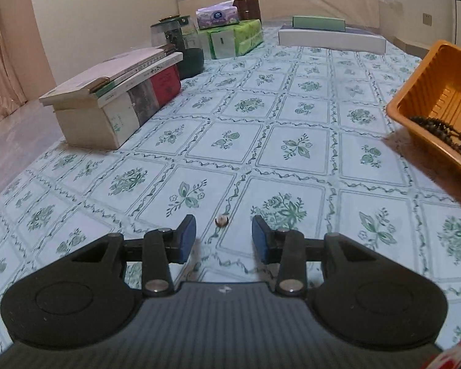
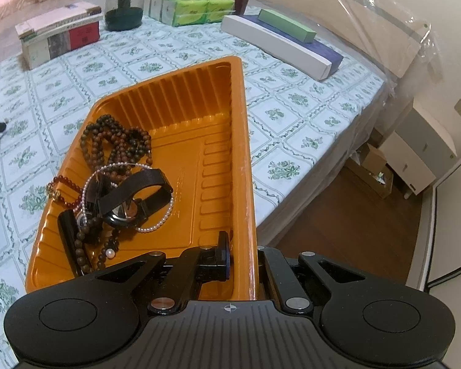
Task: Organize jewelry
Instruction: 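Move the left tool to the small gold earring and grasp it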
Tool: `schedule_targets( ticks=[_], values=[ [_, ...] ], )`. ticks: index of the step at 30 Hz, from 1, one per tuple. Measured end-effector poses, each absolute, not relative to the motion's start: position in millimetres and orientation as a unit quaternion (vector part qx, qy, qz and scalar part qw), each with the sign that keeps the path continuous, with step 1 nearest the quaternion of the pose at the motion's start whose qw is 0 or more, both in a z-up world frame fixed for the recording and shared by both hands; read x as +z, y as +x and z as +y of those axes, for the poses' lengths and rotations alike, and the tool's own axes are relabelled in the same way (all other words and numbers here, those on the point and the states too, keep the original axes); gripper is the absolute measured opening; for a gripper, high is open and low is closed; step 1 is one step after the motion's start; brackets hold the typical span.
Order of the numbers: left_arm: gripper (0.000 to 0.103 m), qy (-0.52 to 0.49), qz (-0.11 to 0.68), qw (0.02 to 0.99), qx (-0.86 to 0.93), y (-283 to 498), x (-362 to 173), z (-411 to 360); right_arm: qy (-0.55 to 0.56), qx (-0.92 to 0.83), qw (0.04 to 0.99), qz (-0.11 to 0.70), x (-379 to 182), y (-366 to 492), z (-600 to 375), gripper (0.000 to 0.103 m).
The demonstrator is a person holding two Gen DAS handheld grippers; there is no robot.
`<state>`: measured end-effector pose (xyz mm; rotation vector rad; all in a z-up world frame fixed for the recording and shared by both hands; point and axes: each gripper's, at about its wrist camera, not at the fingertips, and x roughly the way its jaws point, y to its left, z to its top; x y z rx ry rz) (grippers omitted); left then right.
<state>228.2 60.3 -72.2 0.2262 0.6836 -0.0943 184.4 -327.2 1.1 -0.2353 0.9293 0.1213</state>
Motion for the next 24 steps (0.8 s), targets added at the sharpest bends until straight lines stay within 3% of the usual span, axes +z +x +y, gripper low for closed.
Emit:
schedule_targets(
  ticks=[5, 18, 21, 24],
  values=[
    [0.035, 0.115, 0.336, 0.934, -0.042, 238, -77, 61, -0.089, 0.063, 0.887, 0.449, 0, 187, -333, 0.003],
    [0.020, 0.121, 0.338, 0.932, -0.044, 245, -80, 58, -0.069, 0.088, 0.889, 0.443, -5, 203, -321, 0.003],
    [0.009, 0.117, 0.339, 0.932, -0.045, 245, -81, 58, -0.066, 0.091, 0.890, 0.442, -6, 205, -320, 0.003],
    [0.008, 0.116, 0.336, 0.934, -0.044, 243, -78, 57, -0.062, 0.093, 0.890, 0.442, -8, 204, -320, 0.003]
  ],
)
